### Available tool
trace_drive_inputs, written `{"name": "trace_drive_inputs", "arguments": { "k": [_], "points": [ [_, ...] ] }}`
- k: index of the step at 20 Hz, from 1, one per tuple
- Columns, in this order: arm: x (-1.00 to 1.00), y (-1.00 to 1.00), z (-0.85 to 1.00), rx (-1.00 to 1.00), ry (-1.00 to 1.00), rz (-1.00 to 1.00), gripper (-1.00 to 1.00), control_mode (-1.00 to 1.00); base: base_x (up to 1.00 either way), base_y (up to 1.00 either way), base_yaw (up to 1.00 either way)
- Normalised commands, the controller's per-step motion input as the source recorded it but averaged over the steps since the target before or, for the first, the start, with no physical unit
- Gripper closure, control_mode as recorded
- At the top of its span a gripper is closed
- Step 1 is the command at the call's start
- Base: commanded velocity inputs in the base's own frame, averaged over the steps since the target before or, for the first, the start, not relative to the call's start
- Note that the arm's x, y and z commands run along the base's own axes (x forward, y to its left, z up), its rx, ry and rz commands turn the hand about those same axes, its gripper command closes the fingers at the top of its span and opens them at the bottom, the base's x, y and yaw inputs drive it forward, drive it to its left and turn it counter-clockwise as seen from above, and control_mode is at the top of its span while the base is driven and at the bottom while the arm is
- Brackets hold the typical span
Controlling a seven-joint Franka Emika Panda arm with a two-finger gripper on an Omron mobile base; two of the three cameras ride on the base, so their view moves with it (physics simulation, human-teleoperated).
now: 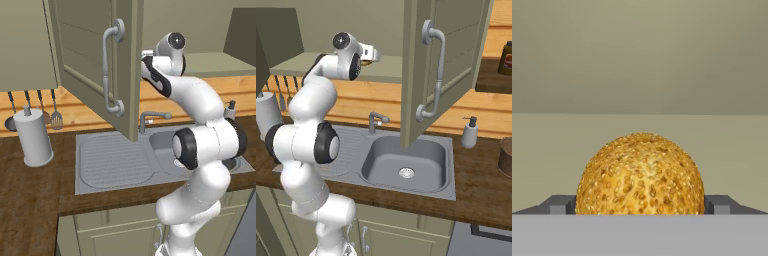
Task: Open the cabinet, pick up the bread from the cabinet and place it in the basket. Then move the basket to the dining counter.
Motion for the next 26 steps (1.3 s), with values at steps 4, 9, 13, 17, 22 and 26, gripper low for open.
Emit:
{"name": "trace_drive_inputs", "arguments": {
  "k": [4,9,13,17,22,26],
  "points": [
    [-0.09,0.01,-0.09,0.0,-0.07,0.0,1.0,-1.0,0.0,0.0,0.0],
    [-0.5,0.16,-0.02,0.0,-0.26,0.0,1.0,-1.0,0.0,0.0,0.0],
    [-0.96,0.12,0.12,0.0,-0.13,-0.03,1.0,-1.0,0.0,0.0,0.0],
    [-1.0,0.0,0.67,0.04,0.48,-0.07,1.0,-1.0,0.0,0.0,0.0],
    [-1.0,0.0,0.81,0.08,0.45,-0.02,1.0,-1.0,0.0,0.0,0.0],
    [-1.0,0.0,0.25,0.06,0.36,0.0,1.0,-1.0,0.0,0.0,0.0]
  ]
}}
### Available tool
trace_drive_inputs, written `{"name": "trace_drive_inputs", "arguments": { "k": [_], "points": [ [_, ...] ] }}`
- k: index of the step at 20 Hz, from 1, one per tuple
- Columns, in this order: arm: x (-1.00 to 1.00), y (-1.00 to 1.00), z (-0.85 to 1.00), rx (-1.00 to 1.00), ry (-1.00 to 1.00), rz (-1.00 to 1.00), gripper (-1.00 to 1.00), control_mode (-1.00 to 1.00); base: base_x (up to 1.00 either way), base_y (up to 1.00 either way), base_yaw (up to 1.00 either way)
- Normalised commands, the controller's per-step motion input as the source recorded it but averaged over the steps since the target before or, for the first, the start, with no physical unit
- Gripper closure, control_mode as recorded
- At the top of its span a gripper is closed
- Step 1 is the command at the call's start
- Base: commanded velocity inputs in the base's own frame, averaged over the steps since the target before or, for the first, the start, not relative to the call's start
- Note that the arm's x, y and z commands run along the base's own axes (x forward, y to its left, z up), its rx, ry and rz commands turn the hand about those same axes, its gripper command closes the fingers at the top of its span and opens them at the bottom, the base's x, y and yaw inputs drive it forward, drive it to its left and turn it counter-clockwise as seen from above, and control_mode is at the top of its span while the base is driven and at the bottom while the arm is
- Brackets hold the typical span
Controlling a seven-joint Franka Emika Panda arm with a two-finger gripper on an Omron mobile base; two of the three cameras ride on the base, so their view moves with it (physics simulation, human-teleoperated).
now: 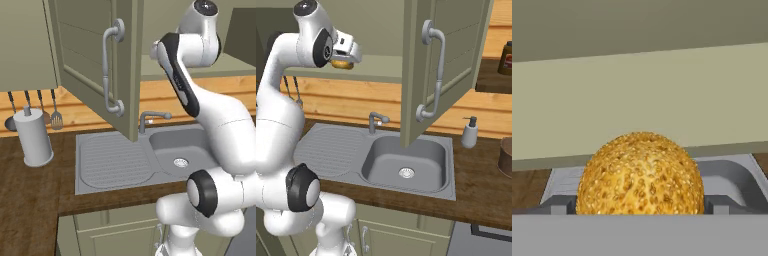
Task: Open the cabinet, pick up the bread from the cabinet and place it in the basket. Then move the basket to the dining counter.
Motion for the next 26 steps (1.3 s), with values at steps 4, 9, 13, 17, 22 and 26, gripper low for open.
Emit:
{"name": "trace_drive_inputs", "arguments": {
  "k": [4,9,13,17,22,26],
  "points": [
    [-1.0,0.03,-0.52,-0.01,0.02,0.0,1.0,-1.0,0.0,0.0,0.0],
    [-1.0,0.01,-1.0,-0.03,-0.05,0.0,1.0,-1.0,0.0,0.0,0.0],
    [-0.97,-0.04,-1.0,-0.01,-0.03,0.0,1.0,-1.0,0.0,0.0,0.0],
    [-1.0,-0.05,-0.91,0.0,-0.01,0.0,1.0,-1.0,0.0,0.0,0.0],
    [-1.0,-0.03,-0.15,0.0,-0.22,0.0,1.0,-1.0,0.0,0.0,0.0],
    [-0.96,0.0,0.05,0.0,-0.39,0.0,1.0,-1.0,0.0,0.0,0.0]
  ]
}}
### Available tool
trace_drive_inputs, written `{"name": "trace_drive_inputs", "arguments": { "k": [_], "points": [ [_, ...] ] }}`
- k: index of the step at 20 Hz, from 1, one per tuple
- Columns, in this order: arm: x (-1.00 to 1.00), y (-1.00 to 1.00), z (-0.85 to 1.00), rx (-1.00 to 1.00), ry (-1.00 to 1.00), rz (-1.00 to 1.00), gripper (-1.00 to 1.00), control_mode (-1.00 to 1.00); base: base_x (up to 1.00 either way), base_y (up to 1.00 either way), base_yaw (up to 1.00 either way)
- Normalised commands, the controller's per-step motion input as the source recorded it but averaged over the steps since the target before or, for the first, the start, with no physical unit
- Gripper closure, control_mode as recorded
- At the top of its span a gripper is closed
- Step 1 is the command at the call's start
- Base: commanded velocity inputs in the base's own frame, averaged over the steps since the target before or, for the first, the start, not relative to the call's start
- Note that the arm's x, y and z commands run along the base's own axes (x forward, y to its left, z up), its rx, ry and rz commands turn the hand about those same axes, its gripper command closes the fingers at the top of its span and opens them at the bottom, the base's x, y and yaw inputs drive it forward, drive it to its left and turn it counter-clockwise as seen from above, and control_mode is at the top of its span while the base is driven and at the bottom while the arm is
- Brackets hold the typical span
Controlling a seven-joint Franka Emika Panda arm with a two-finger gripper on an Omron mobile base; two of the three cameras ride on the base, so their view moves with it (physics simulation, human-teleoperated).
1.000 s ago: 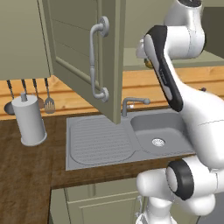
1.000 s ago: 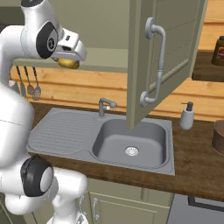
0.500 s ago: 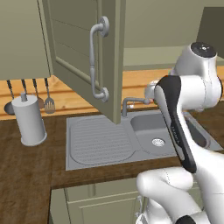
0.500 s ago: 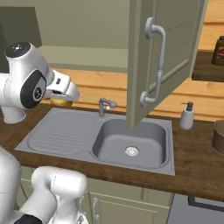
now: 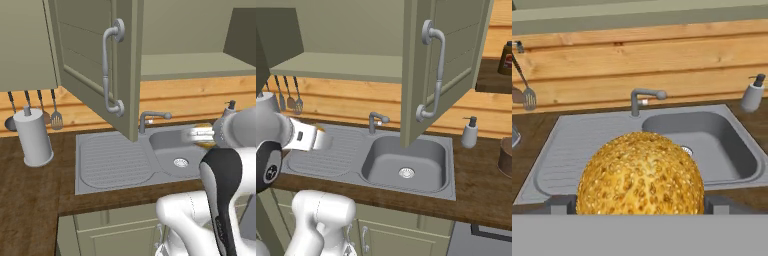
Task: Open the cabinet, pick up the bread from the cabinet and place it in the basket. Then move the basket to the dining counter.
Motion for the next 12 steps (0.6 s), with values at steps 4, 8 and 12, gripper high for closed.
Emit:
{"name": "trace_drive_inputs", "arguments": {
  "k": [4,8,12],
  "points": [
    [-0.5,-0.04,0.0,0.0,-0.38,0.0,1.0,-1.0,0.0,0.0,0.0],
    [-0.25,-0.06,0.0,0.0,-0.03,0.0,1.0,1.0,-0.75,-0.35,0.0],
    [0.0,0.0,0.0,0.0,0.0,0.0,1.0,1.0,-1.0,-1.0,0.0]
  ]
}}
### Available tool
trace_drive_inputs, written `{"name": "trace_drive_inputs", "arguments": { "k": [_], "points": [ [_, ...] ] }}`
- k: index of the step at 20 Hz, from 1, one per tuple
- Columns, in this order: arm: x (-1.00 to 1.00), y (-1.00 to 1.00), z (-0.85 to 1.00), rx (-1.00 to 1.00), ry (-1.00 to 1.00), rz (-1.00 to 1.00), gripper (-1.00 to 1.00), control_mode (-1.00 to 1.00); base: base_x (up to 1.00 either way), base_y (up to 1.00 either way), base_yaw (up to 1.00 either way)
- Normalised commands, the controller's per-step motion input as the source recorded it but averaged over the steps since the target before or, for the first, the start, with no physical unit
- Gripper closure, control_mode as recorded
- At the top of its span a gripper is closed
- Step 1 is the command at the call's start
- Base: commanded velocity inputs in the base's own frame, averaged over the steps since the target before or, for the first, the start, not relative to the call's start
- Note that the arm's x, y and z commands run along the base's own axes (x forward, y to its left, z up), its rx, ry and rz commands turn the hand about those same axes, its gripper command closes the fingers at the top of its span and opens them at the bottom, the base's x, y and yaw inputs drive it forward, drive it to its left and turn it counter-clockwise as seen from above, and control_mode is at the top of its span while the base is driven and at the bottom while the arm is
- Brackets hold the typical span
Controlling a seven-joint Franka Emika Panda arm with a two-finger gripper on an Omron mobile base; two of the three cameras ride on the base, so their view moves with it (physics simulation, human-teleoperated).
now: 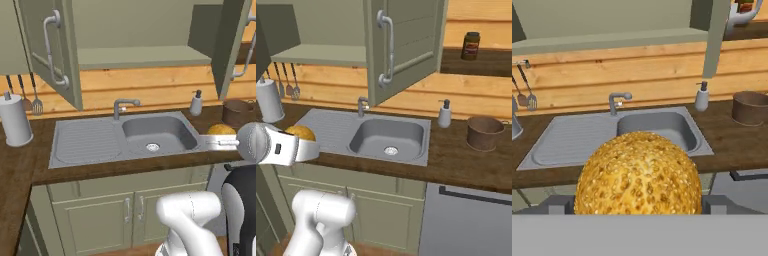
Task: Open the cabinet, pick up the bread from the cabinet and place it in the basket. Then move the basket to the dining counter.
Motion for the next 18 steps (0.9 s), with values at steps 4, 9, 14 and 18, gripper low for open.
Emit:
{"name": "trace_drive_inputs", "arguments": {
  "k": [4,9,14,18],
  "points": [
    [0.0,0.0,0.0,0.0,0.0,0.0,1.0,1.0,-0.92,-1.0,0.0],
    [0.0,0.0,0.0,0.0,0.0,0.0,1.0,1.0,-0.3,-1.0,0.02],
    [0.0,0.0,0.0,0.0,0.0,0.0,1.0,1.0,0.77,-0.96,0.13],
    [0.0,0.0,0.0,0.0,0.0,0.0,1.0,1.0,1.0,-0.75,0.18]
  ]
}}
